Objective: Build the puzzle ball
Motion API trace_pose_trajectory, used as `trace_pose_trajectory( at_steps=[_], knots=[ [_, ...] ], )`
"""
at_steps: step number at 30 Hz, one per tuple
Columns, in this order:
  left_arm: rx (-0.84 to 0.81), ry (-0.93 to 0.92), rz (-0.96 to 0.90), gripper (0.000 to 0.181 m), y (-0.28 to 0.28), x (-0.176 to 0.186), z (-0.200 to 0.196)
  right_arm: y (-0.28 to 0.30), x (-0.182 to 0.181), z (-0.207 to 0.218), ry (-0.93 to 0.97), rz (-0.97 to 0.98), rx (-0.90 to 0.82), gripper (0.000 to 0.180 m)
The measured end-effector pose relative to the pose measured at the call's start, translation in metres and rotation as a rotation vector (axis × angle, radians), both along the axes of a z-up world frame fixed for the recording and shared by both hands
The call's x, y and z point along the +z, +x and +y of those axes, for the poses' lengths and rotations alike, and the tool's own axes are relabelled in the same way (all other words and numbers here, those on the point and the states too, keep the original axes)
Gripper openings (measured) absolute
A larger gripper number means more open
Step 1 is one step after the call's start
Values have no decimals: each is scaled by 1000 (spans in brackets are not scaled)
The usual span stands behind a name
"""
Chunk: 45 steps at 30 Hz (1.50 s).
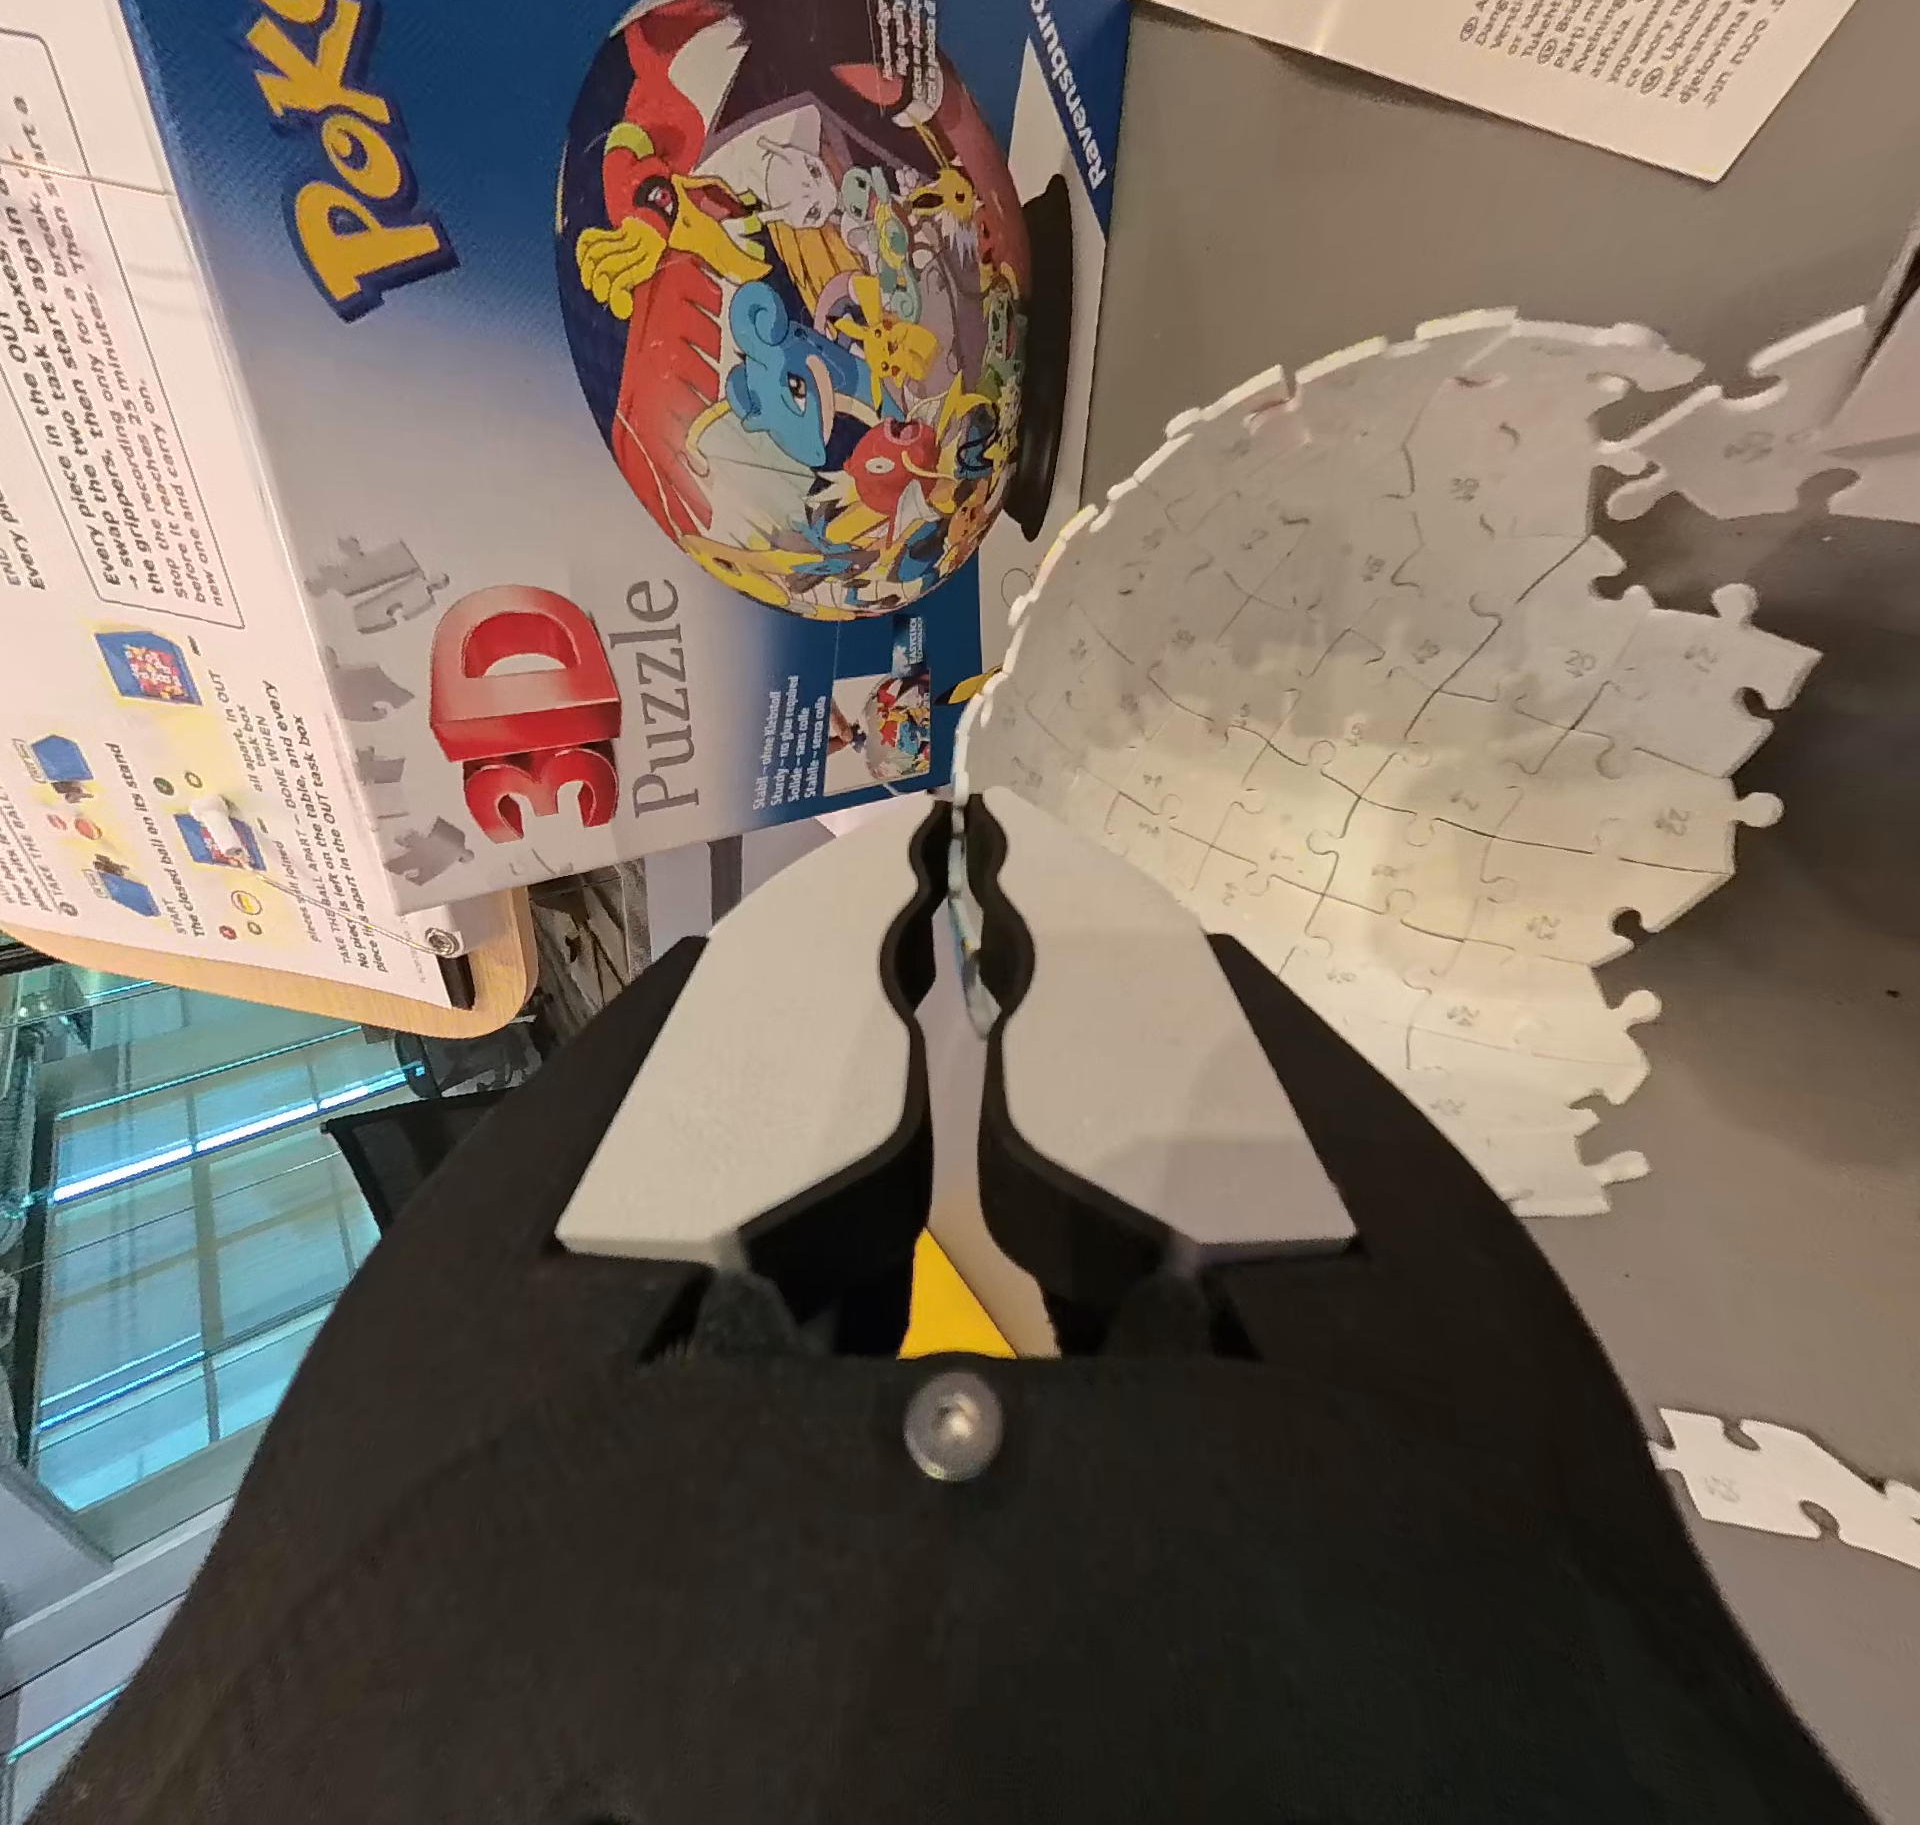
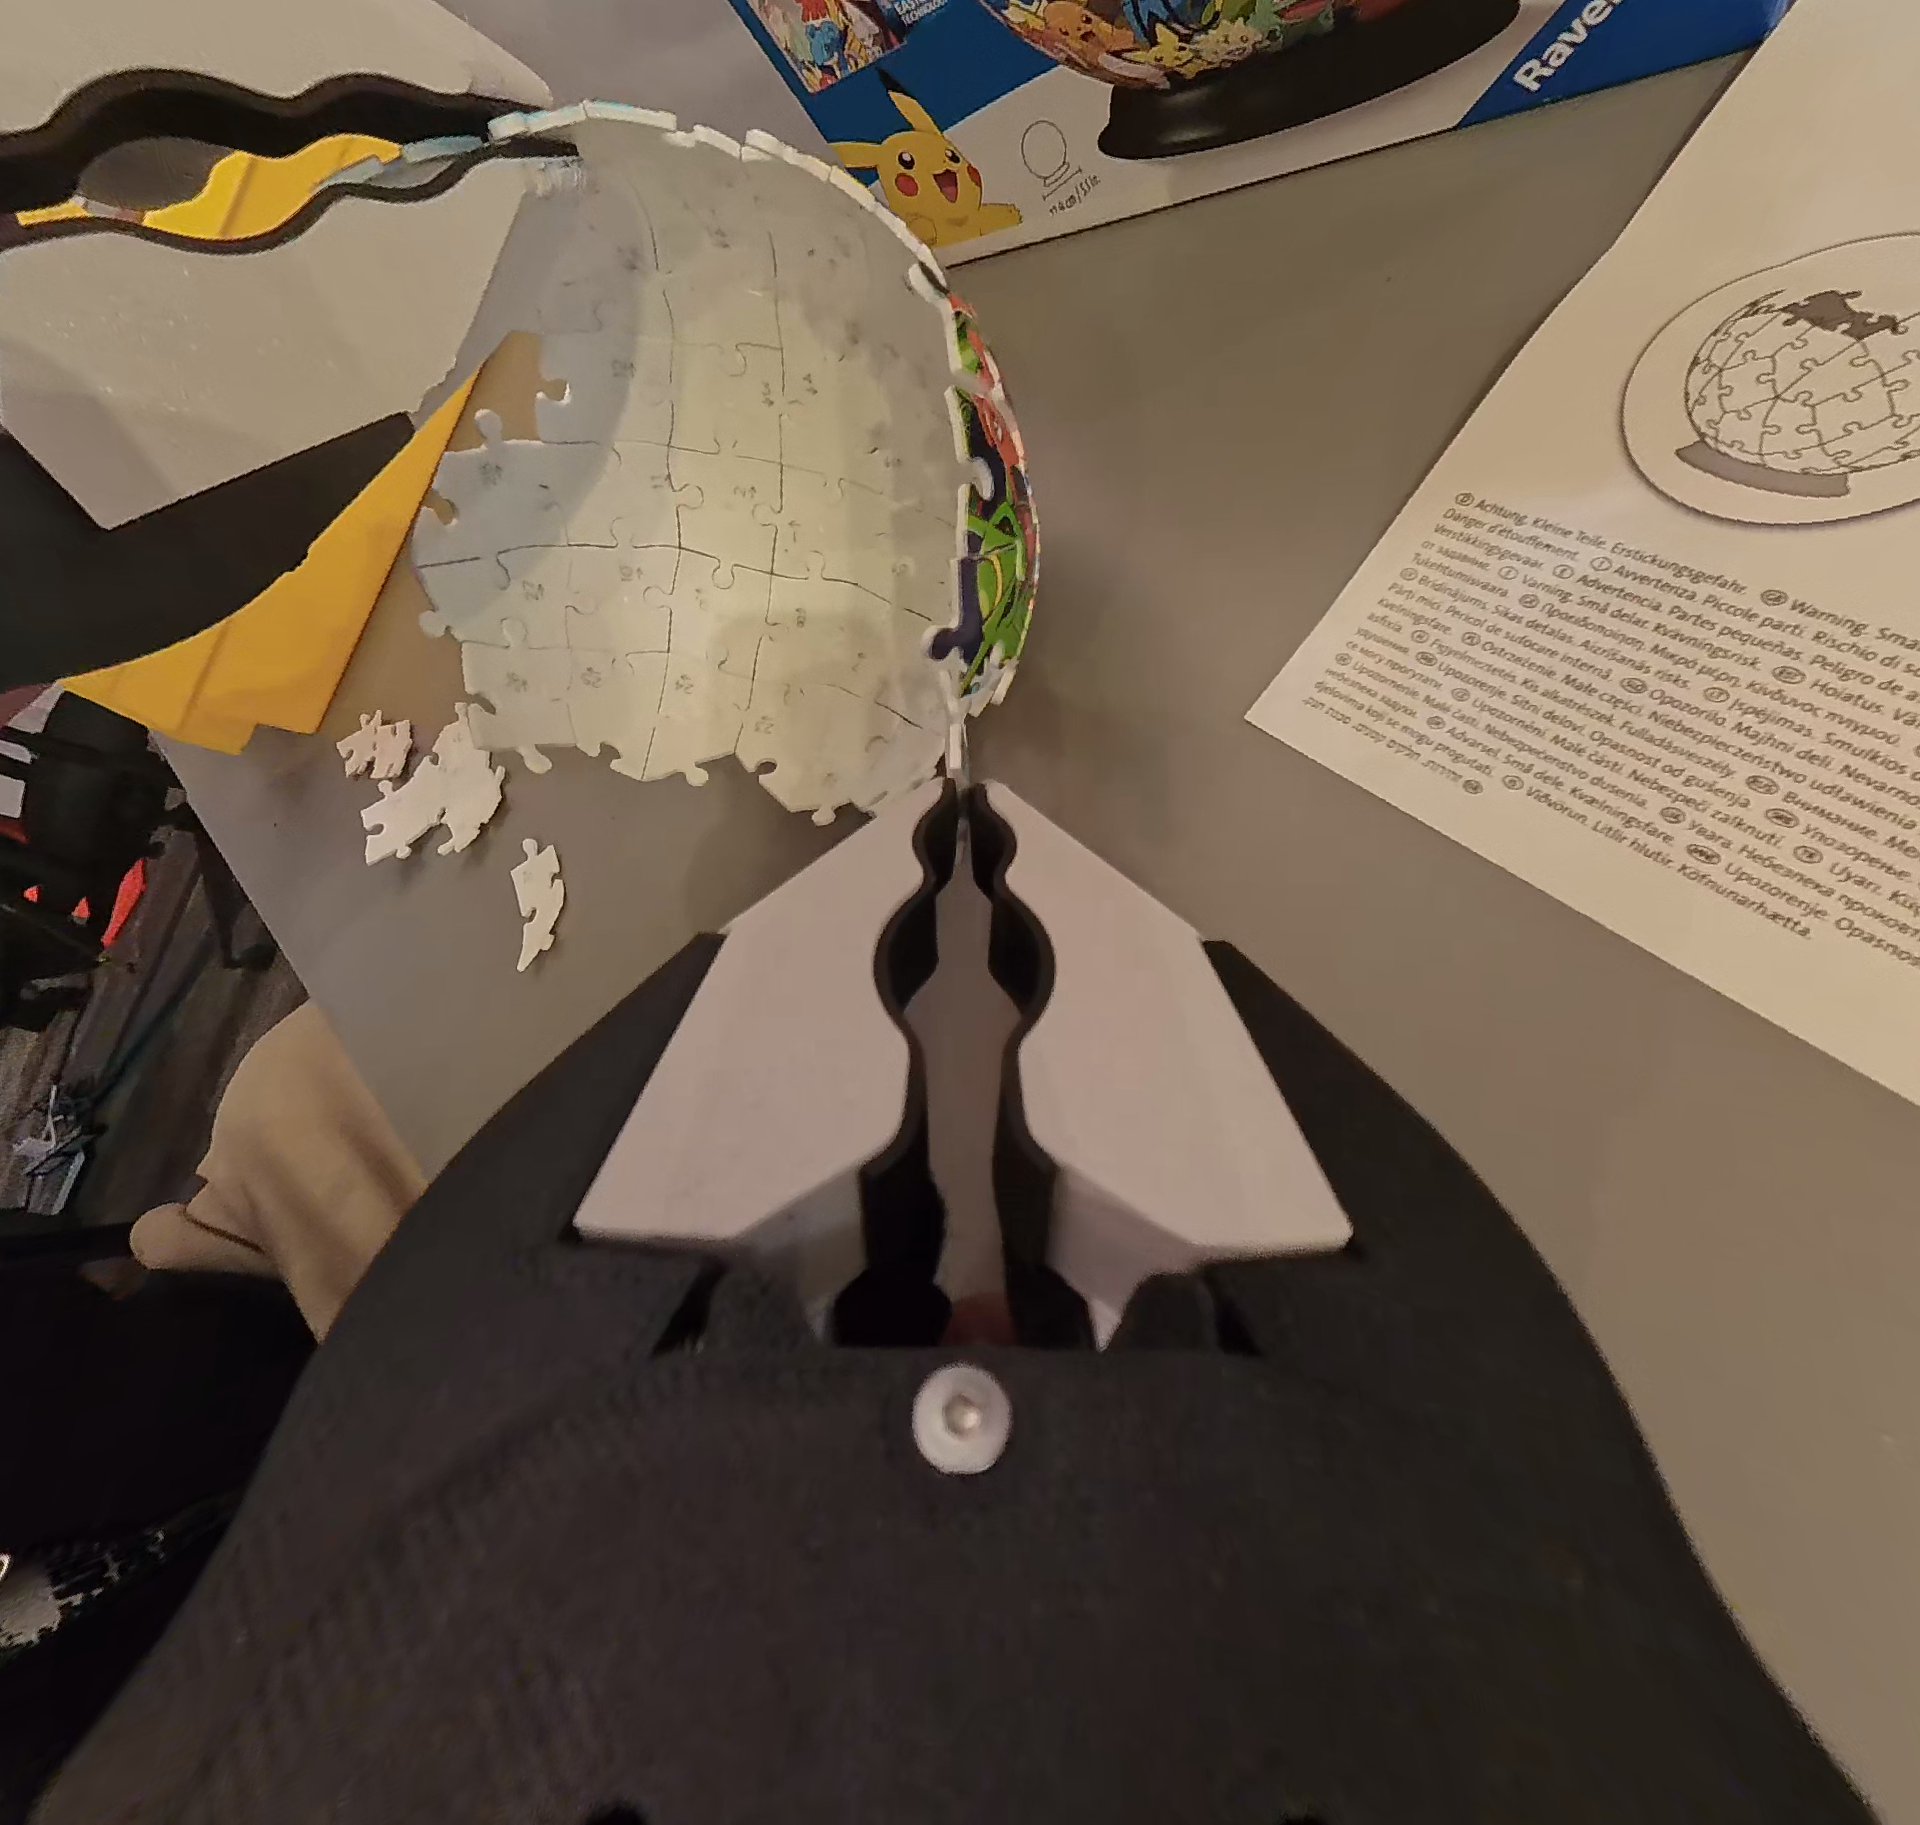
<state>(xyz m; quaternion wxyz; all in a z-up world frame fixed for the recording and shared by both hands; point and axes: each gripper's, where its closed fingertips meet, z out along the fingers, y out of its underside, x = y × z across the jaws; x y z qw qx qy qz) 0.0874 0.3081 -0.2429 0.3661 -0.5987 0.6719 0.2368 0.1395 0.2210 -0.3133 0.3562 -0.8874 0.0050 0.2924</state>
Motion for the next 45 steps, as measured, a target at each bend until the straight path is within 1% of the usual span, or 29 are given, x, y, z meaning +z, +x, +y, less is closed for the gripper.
trace_pose_trajectory(
  at_steps=[20, 34, 45],
  knots=[
    [5, -9, -3, 3, 0, -2, 1, 4, -4, -4, -2, -49, -5, 0],
    [-6, -2, 4, 3, 4, -1, -2, -1, -10, 0, -22, -36, 15, 0],
    [-16, 9, 16, 3, 4, 0, -2, -3, -14, -1, -69, -76, 114, 0]
  ],
)
